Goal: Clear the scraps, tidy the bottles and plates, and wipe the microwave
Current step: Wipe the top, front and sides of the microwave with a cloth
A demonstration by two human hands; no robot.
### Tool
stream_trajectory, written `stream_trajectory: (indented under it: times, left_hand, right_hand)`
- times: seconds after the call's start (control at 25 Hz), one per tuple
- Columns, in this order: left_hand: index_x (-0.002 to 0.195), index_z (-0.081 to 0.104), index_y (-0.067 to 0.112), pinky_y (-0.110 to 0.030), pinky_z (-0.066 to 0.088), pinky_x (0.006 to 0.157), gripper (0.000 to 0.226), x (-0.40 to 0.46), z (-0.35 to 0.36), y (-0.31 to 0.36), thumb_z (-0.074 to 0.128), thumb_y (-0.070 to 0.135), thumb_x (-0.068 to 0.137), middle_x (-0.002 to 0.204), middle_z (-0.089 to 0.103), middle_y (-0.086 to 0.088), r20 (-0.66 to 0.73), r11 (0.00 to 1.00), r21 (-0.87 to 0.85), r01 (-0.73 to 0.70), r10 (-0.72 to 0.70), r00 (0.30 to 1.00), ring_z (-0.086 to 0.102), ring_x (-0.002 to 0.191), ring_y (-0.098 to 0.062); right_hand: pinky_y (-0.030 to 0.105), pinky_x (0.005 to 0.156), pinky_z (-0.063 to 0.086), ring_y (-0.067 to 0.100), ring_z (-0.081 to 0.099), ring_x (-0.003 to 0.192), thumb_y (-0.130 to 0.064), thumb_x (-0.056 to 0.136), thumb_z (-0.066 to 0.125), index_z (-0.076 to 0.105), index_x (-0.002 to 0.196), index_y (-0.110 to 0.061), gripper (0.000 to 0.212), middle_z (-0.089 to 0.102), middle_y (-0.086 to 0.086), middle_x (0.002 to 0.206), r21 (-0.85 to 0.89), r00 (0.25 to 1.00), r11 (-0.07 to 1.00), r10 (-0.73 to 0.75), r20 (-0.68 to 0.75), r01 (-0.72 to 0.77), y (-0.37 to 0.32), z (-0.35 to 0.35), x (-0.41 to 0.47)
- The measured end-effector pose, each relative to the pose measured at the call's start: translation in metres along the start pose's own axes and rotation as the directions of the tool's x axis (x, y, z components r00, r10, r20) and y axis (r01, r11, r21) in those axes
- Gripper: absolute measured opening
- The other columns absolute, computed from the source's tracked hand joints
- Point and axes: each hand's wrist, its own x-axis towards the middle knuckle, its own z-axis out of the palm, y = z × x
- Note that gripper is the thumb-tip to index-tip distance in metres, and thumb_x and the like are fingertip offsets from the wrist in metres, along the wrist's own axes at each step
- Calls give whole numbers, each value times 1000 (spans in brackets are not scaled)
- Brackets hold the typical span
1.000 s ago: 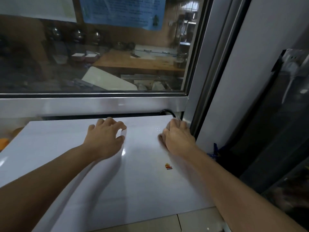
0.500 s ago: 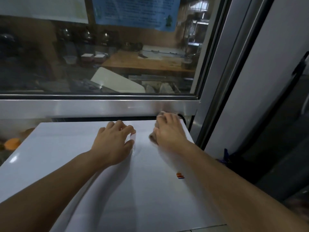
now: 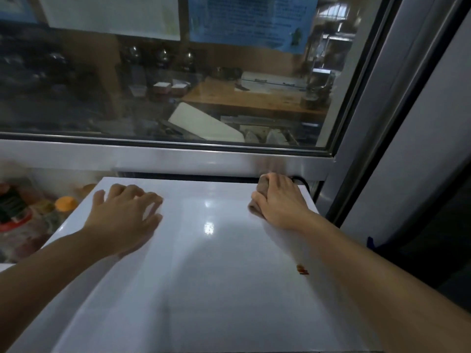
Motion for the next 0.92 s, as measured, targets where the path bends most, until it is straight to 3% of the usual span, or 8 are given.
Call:
stream_trajectory:
  times: [0.24, 0.36, 0.48, 0.64, 0.76, 0.92]
  left_hand:
    - [133, 43, 43, -49, 31, 108, 46, -2, 10, -7, 39, 58, 89, 138, 45, 5, -14, 997, -71, 9, -10, 1000, 39, 127, -21]
    - [134, 41, 43, -49, 31, 108, 47, -2, 8, -5, 37, 59, 89, 140, 44, 5, 15, 998, -60, 33, -32, 999, 38, 128, -20]
    - [135, 39, 42, -49, 31, 107, 47, -2, 3, -3, 36, 57, 90, 141, 42, 3, 32, 998, -52, 41, -40, 999, 37, 129, -21]
    - [136, 40, 42, -45, 29, 105, 44, -6, -4, -13, 40, 48, 92, 142, 40, 6, 69, 995, -95, -29, 35, 997, 34, 130, -19]
    - [130, 45, 42, -42, 31, 103, 41, -22, -5, -44, 44, 45, 90, 139, 43, 9, 30, 996, -69, -59, 61, 998, 35, 128, -18]
    - [129, 44, 47, -47, 29, 107, 40, -39, -7, -90, 45, 51, 90, 138, 39, 8, 61, 993, -105, 51, -45, 997, 30, 129, -20]
  right_hand:
    - [37, 111, 23, 26, 31, 131, -42, 91, 39, 44, 122, -15, 42, 41, 8, 137, 26, 972, 973, -231, 50, 230, -95, 34, 27]
    - [36, 112, 20, 25, 27, 135, -44, 93, 34, 36, 134, -16, 49, 34, 7, 144, -12, 939, 942, -332, 88, 334, -97, 34, 25]
    - [35, 111, 20, 25, 29, 133, -42, 95, 28, 29, 141, -20, 51, 30, 6, 147, -1, 964, 966, -256, 76, 257, -50, 21, 15]
    - [36, 111, 23, 25, 28, 134, -38, 98, 27, 29, 140, -19, 46, 30, 6, 148, -131, 980, 976, -156, 127, 172, 4, 7, 5]
    - [35, 111, 22, 26, 30, 133, -33, 98, 29, 36, 134, -15, 41, 35, 9, 144, -88, 993, 990, -107, 53, 111, -12, 9, 3]
    - [35, 114, 16, 25, 22, 138, -37, 94, 33, 33, 136, -7, 51, 34, 11, 145, -110, 970, 964, -239, 56, 244, -87, 27, 12]
